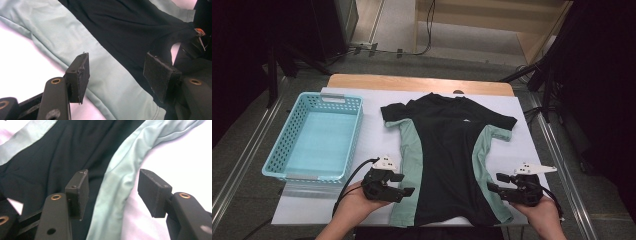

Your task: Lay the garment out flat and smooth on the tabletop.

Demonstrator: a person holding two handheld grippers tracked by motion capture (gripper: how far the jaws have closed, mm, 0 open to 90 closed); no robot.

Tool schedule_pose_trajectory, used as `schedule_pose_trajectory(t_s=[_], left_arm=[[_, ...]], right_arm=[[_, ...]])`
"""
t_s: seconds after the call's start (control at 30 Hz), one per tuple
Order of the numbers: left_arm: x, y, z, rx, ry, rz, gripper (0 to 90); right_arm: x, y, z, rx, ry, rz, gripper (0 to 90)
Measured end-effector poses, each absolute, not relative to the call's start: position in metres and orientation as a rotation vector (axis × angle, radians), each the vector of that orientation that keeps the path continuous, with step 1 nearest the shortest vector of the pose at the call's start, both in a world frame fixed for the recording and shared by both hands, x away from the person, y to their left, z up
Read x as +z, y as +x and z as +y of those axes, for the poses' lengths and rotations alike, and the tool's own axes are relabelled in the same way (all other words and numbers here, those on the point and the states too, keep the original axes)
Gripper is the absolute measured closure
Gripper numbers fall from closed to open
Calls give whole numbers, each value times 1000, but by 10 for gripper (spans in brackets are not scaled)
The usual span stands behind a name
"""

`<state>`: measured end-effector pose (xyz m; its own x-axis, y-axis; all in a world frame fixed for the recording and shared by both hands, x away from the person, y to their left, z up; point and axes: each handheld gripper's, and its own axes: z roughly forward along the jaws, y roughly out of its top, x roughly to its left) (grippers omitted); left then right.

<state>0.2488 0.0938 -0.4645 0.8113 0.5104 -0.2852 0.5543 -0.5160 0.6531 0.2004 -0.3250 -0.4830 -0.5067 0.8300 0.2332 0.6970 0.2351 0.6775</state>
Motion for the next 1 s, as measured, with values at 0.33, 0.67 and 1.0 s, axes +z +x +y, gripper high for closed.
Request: schedule_pose_trajectory(t_s=[0.33, 0.67, 1.0], left_arm=[[-463, 251, 97, -49, 2204, 784, 386], [-462, 252, 98, -34, 2204, 778, 386], [-462, 252, 99, -35, 2204, 778, 386]], right_arm=[[-488, 213, -328, 1111, 1479, 2308, 435], [-489, 225, -332, 1103, 1553, 2270, 499], [-497, 236, -327, 1013, 1553, 2292, 567]])
